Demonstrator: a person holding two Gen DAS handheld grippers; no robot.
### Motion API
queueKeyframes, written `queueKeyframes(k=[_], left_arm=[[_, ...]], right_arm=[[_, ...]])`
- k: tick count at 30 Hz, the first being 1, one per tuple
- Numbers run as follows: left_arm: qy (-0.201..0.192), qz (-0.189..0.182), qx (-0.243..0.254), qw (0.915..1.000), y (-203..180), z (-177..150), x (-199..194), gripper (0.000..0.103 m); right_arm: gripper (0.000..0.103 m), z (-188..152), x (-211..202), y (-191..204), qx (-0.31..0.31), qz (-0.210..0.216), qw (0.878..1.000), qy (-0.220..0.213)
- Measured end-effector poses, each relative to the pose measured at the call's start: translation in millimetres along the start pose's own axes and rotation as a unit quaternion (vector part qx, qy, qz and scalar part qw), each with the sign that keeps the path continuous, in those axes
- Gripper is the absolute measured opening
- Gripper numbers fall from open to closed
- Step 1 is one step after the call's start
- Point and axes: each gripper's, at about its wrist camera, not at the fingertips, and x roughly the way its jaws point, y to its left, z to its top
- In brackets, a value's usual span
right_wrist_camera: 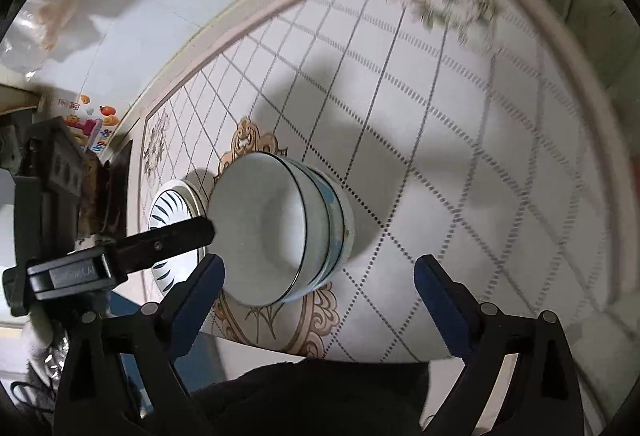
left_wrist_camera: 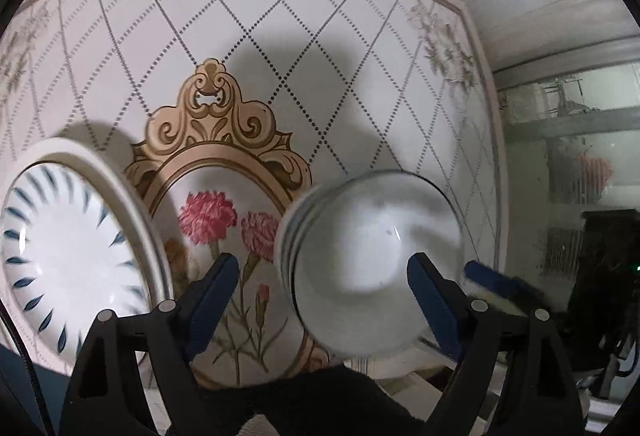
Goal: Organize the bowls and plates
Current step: 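Grasp the stack of three bowls by the rim with both grippers, then carry the bowl stack with both grippers over the plate stack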
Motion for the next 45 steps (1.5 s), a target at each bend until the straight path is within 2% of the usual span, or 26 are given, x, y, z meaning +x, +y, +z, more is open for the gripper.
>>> queueKeyframes(k=[3,11,21,23,24,27,28,35,45], left_arm=[[0.009,0.021,-0.002,0.9997,2,10,20,0.085],[0.036,0.011,-0.019,0.9991,13,24,50,0.084],[0.038,-0.023,-0.024,0.9987,15,25,57,0.071],[0.035,-0.036,-0.023,0.9985,14,24,56,0.062],[0.034,-0.037,-0.021,0.9985,12,23,55,0.059],[0.027,-0.028,-0.012,0.9992,7,20,55,0.057],[0.024,-0.027,-0.011,0.9993,7,19,54,0.057],[0.016,-0.032,0.003,0.9994,7,16,55,0.058],[0.008,-0.024,-0.013,0.9996,6,14,53,0.057]], right_arm=[[0.098,7,30,-11,0.010,0.034,0.999,0.027],[0.098,15,87,-33,0.048,0.099,0.991,0.076],[0.097,24,98,-34,0.046,0.115,0.989,0.084],[0.096,25,99,-33,0.046,0.114,0.989,0.085],[0.090,25,100,-32,0.047,0.114,0.989,0.085],[0.070,24,104,-30,0.050,0.123,0.987,0.093],[0.068,24,105,-28,0.047,0.114,0.988,0.092],[0.066,24,105,-27,0.041,0.102,0.989,0.094],[0.066,24,103,-27,0.046,0.102,0.989,0.091]])
